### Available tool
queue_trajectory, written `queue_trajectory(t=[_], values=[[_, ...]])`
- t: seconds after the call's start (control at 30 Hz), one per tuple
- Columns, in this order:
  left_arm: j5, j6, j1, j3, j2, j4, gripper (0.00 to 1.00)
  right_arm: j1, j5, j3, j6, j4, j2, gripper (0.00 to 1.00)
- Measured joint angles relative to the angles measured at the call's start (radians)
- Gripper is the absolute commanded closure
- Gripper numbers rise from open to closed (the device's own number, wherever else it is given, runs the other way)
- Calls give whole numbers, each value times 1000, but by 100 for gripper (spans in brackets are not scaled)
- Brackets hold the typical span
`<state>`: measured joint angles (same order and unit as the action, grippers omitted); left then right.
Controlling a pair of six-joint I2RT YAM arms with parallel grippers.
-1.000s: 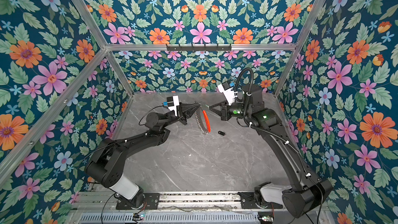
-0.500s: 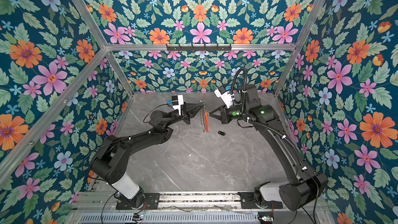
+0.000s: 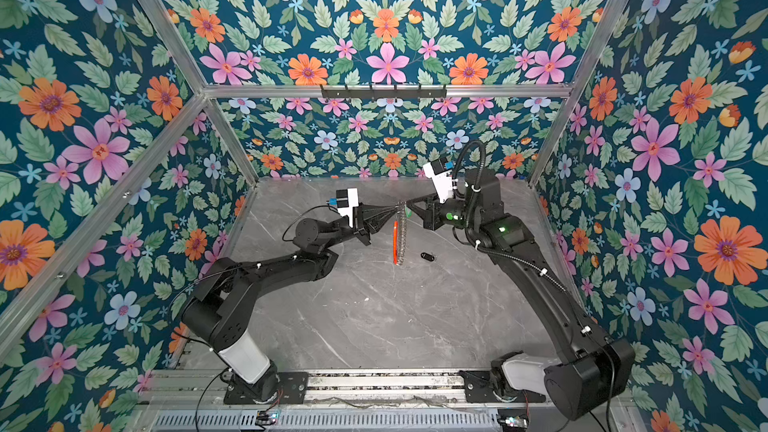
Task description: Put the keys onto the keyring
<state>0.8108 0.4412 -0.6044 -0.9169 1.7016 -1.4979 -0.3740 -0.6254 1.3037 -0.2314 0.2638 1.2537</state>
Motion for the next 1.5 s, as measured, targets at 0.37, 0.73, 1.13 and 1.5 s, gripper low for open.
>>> queue_trajectory(t=[0.37,0.73,1.13,1.5], values=[[-2,-15,4,5,-27,-11,100,0,-28,-20,1,-10,-26,100],[-3,-21,4,-3,-19,-5,100,0,-139,-3,-54,-21,0,100],[-4,-21,3,-10,-15,-5,100,0,-179,29,-84,-23,32,100],[-5,-25,5,-14,-15,-3,100,-1,-177,68,-101,10,64,100]])
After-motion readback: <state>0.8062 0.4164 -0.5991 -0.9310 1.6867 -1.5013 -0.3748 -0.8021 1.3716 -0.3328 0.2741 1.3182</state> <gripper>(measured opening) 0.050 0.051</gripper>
